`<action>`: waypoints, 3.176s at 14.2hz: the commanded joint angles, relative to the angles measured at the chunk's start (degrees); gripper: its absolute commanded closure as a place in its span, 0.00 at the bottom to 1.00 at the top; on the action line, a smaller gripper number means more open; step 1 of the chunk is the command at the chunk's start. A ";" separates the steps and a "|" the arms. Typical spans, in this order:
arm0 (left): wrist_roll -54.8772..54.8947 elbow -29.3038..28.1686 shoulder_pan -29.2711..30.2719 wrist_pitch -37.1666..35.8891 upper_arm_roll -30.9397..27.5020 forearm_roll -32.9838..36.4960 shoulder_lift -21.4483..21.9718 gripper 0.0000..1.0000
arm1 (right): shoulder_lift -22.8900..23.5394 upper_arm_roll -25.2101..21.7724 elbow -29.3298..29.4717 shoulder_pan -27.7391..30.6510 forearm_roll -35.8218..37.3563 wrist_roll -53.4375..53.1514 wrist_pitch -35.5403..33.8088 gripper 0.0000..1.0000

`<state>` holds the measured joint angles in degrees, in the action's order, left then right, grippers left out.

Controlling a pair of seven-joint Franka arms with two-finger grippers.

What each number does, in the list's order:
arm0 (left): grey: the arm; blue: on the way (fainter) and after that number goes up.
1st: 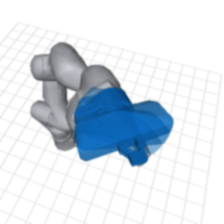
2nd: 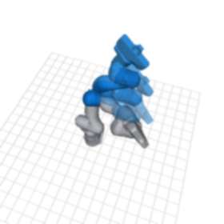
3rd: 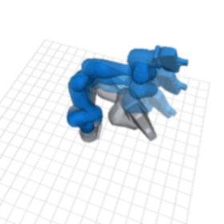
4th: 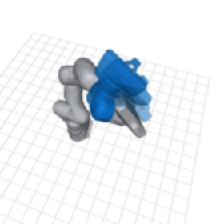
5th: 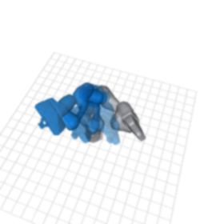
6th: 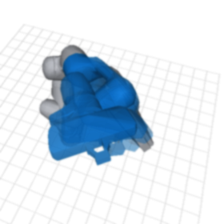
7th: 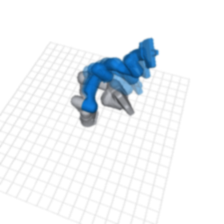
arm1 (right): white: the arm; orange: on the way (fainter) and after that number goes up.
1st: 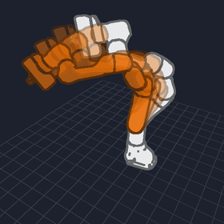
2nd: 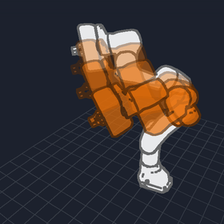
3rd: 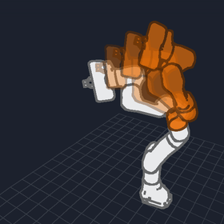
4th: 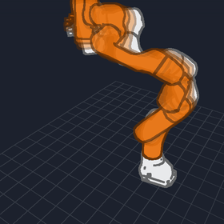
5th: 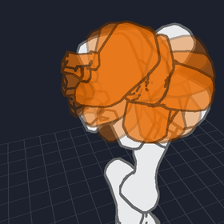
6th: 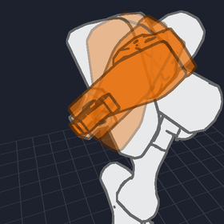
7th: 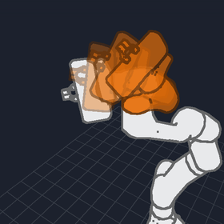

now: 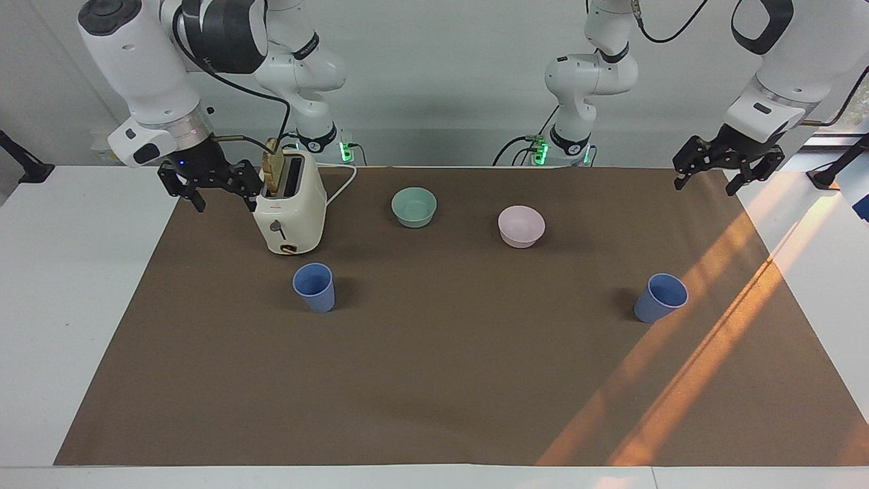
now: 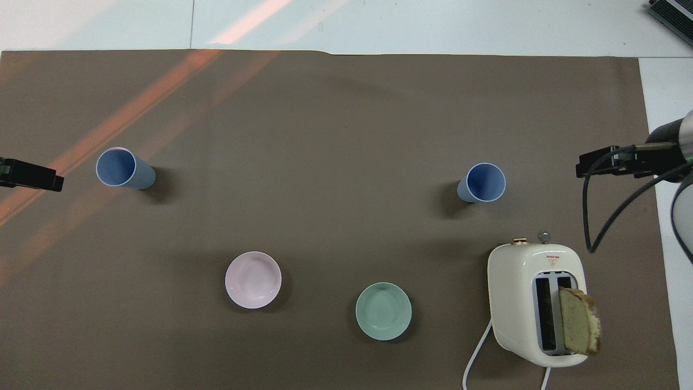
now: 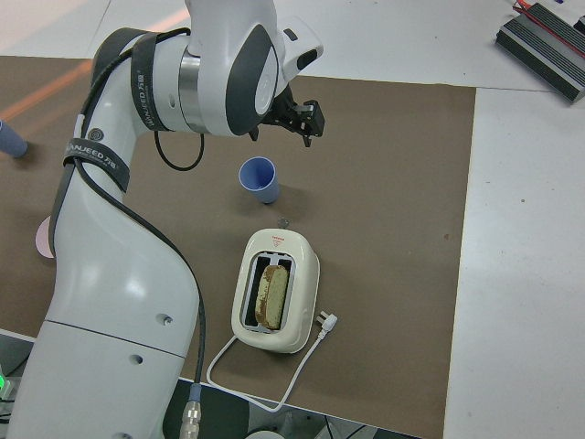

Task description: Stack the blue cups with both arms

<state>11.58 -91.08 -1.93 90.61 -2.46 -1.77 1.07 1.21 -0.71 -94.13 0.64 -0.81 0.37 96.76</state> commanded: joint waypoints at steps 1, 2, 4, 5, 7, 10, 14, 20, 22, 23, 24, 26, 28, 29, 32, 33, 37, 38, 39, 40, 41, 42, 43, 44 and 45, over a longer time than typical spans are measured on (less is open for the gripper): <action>0.29 -1.03 0.79 2.20 0.35 0.10 0.17 0.00 | -0.59 0.27 0.00 0.50 -0.51 1.04 -0.52 0.00; 0.38 -1.12 0.88 2.99 0.27 0.10 -0.01 0.00 | -0.59 0.27 0.00 0.50 -0.51 1.04 -0.52 0.00; 0.46 -1.29 1.31 4.65 0.09 0.10 -0.71 0.00 | -0.59 0.27 0.00 0.50 -0.51 1.04 -0.52 0.00; 0.64 -1.29 2.01 5.62 0.18 0.01 -1.41 0.00 | -0.59 0.27 0.00 0.50 -0.51 1.04 -0.52 0.00; 2.13 -1.29 2.46 7.99 0.09 0.01 -2.90 0.00 | -0.59 0.27 0.00 0.50 -0.51 1.04 -0.52 0.00; 3.71 -1.73 3.69 11.77 0.09 0.01 -5.54 0.00 | -0.59 0.27 0.00 0.50 -0.51 1.04 -0.52 0.00; 4.51 -6.20 4.66 21.07 0.18 -0.96 -8.97 0.00 | -0.59 0.27 0.00 0.50 -0.51 1.04 -0.52 0.00; 4.42 -14.20 4.66 32.59 0.18 -1.66 -12.23 0.00 | -0.59 0.27 0.00 0.50 -0.51 1.04 -0.52 0.00; 4.42 -16.84 4.66 36.37 0.18 -2.80 -12.93 0.00 | -0.59 0.27 0.00 0.50 -0.51 1.04 -0.52 0.00; 4.42 -17.63 4.57 38.05 0.18 -2.89 -13.45 0.00 | -0.59 0.27 0.00 0.50 -0.51 1.04 -0.52 0.00; 4.42 -18.16 4.66 39.28 0.18 -2.89 -14.15 0.00 | -0.59 0.27 0.00 0.50 -0.51 1.04 -0.52 0.00; 4.42 -18.26 4.57 40.17 0.26 -2.89 -15.30 0.02 | -0.59 0.27 0.00 0.50 -0.51 1.04 -0.52 0.00; 4.42 -18.69 4.48 40.61 0.26 -3.07 -15.57 0.27 | -0.59 0.27 0.00 0.50 -0.51 1.04 -0.52 0.00; 4.42 -19.22 4.57 40.96 0.26 -3.15 -15.48 0.44 | -0.59 0.27 0.00 0.50 -0.51 1.04 -0.52 0.00; 4.42 -19.14 4.66 40.70 0.26 -3.24 -15.48 1.00 | -0.59 0.27 0.00 0.50 -0.51 1.04 -0.52 0.00; 4.42 -18.96 4.57 40.44 0.18 -3.24 -15.48 1.00 | -0.59 0.27 0.00 0.50 -0.51 1.04 -0.52 0.00; 4.25 -18.70 3.78 40.00 0.18 -3.24 -14.69 1.00 | -0.59 0.27 0.00 0.50 -0.51 1.04 -0.52 0.00; 3.81 -18.70 3.34 39.91 0.18 -3.24 -14.08 1.00 | -0.59 0.27 0.00 0.50 -0.51 1.04 -0.52 0.00; 3.46 -18.70 2.12 39.82 0.18 -3.24 -13.38 1.00 | -0.59 0.27 0.00 0.50 -0.51 1.04 -0.52 0.00; 2.93 -18.70 0.80 39.12 0.18 -3.24 -12.85 1.00 | -0.59 0.27 0.00 0.50 -0.51 1.04 -0.52 0.00; 0.23 -18.70 -0.95 38.16 0.18 -3.24 -12.06 1.00 | -0.59 0.27 0.00 0.50 -0.51 1.04 -0.52 0.00; -3.11 -18.70 -2.97 38.15 0.09 -3.16 -11.97 1.00 | -0.59 0.27 0.00 0.50 -0.51 1.04 -0.52 0.00; -6.10 -18.70 -4.99 38.24 0.09 -3.16 -11.96 1.00 | -0.59 0.27 0.00 0.50 -0.51 1.04 -0.52 0.00; -8.74 -18.70 -7.10 38.59 0.09 -3.16 -11.96 1.00 | -0.59 0.27 0.00 0.50 -0.51 1.04 -0.52 0.00; -11.46 -18.70 -9.64 38.94 0.09 -3.16 -11.96 1.00 | -0.59 0.27 -0.09 0.50 -0.51 1.04 -0.52 0.00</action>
<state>4.83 -108.72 -7.04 129.51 -1.43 -4.40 -12.04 1.21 -0.71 -94.13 0.64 -0.81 0.37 96.76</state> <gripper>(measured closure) 0.947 0.000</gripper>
